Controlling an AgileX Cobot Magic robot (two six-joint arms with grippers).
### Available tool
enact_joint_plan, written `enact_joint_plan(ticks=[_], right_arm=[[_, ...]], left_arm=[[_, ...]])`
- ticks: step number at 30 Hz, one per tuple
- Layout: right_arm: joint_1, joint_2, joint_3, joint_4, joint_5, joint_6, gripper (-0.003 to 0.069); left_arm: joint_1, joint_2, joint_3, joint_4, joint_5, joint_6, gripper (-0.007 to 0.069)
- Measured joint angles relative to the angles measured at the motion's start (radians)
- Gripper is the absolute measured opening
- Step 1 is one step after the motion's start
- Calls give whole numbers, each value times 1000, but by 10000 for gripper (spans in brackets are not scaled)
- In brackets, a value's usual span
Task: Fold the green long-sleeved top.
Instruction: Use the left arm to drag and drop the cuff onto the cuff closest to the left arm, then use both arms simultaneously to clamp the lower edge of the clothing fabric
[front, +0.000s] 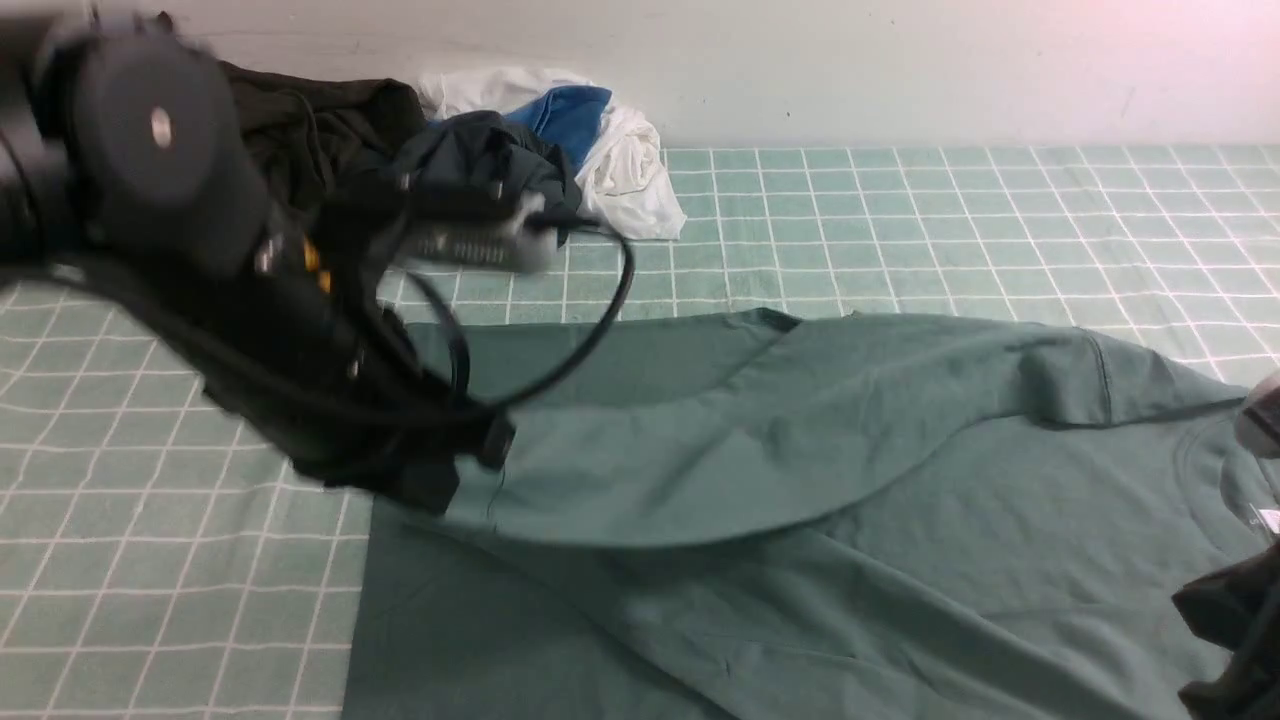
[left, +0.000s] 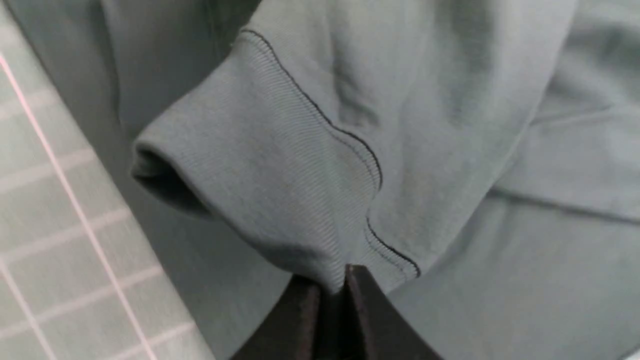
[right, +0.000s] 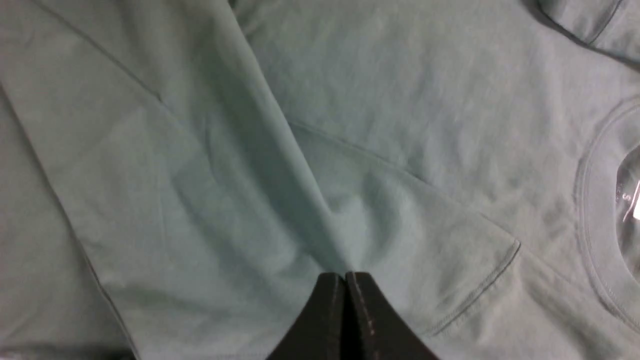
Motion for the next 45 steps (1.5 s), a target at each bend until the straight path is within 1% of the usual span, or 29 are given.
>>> enact_joint_plan(ticks=[3, 4, 5, 6, 8, 9, 10, 11, 12, 13, 15, 17, 18, 19, 21, 24, 28, 29, 30, 31, 33, 36, 39, 45], right_arm=[[5, -3, 0, -3, 19, 5, -14], [5, -3, 0, -3, 26, 7, -14], [5, -3, 0, -2, 29, 7, -14], [5, -3, 0, 3, 29, 7, -14], [5, -3, 0, 9, 32, 7, -14], [5, -3, 0, 13, 37, 7, -14], [6, -3, 0, 14, 47, 3, -14], [6, -3, -2, 17, 69, -2, -14], [7, -3, -4, 17, 74, -2, -14], [7, -3, -15, 24, 116, -6, -14], [7, -3, -49, 38, 187, -19, -14], [7, -3, -89, 56, 237, -35, -14], [7, -3, -107, 67, 247, -46, -14], [7, -3, -129, 82, 253, -61, -14], [7, -3, -166, 122, 256, -95, -14], [8, -3, -172, 163, 258, -122, -14], [9, -3, -172, 214, 266, -161, -14], [8, -3, -172, 214, 266, -161, -14], [8, -3, -172, 217, 266, -163, -14], [8, -3, -172, 217, 266, -163, -14], [8, -3, -172, 217, 264, -169, -14], [8, -3, -172, 217, 254, -172, -14], [8, -3, -172, 217, 248, -173, -14], [8, -3, -170, 217, 245, -173, -14]], left_arm=[[0, -3, 128, -16, -88, 6, 27], [0, -3, 210, -31, -162, 25, 31], [0, -3, 243, -38, -186, 38, 36], [0, -3, 282, -45, -232, 60, 54], [0, -3, 312, -48, -259, 90, 92], [0, -4, 320, -48, -268, 109, 119], [0, -5, 323, -48, -271, 130, 167], [0, -8, 322, -48, -271, 150, 230], [0, -9, 320, -48, -270, 157, 240], [0, -11, 309, -47, -258, 175, 307], [0, -19, 272, -47, -197, 206, 393], [-7, -33, 231, -44, -122, 248, 445], [-16, -37, 216, -40, -96, 262, 459], [-29, -46, 206, -31, -54, 281, 468], [-89, -61, 210, -9, 28, 332, 472], [-196, -65, 268, 11, 60, 369, 472], [-387, -65, 421, 102, -19, 404, 472], [-387, -65, 427, 107, -25, 404, 472], [-438, -65, 465, 139, -68, 408, 472], [-444, -65, 465, 141, -73, 409, 472], [-506, -65, 508, 156, -129, 410, 472], [-540, -65, 531, 156, -182, 410, 472], [-548, -64, 548, 157, -216, 411, 472], [-551, -11, 538, 171, -216, 411, 470]])
